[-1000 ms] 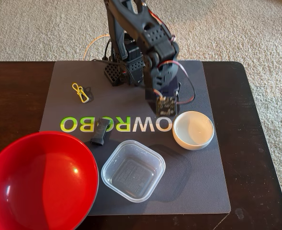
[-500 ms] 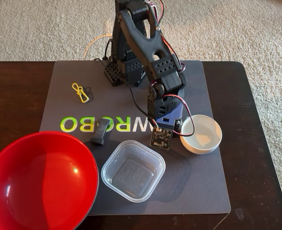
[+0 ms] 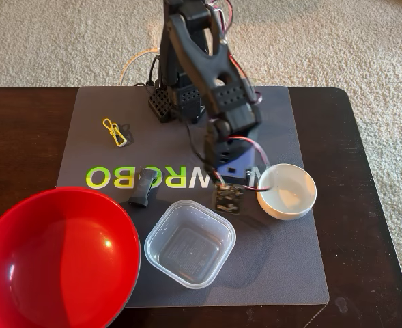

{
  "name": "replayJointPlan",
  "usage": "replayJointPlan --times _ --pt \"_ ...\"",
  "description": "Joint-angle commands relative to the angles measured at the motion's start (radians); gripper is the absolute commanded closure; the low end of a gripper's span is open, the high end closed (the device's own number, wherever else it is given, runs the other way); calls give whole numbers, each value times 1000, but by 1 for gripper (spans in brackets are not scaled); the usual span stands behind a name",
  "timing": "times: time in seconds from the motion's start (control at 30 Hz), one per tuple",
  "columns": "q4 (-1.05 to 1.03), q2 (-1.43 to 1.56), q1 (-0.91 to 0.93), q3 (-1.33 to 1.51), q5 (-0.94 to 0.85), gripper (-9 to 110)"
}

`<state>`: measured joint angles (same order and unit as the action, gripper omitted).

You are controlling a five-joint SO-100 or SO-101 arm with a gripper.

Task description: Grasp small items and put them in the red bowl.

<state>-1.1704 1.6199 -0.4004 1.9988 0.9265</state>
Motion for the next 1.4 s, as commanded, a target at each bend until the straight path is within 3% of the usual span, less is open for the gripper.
replayJointPlan --times 0.0,0.13,0.23,0.47,0.7,0.87,1.1,1.37 --pt "-104 232 57 -6 35 81" --pt "-193 433 58 -35 43 80" --pt "-184 491 -52 -11 -2 80" --pt "123 160 -238 72 -121 79" --pt "242 -115 -218 -31 -129 77" --pt "235 -117 -201 -26 -140 82" --pt "202 -86 -155 26 -187 101" --pt "206 -69 -86 54 -187 101"
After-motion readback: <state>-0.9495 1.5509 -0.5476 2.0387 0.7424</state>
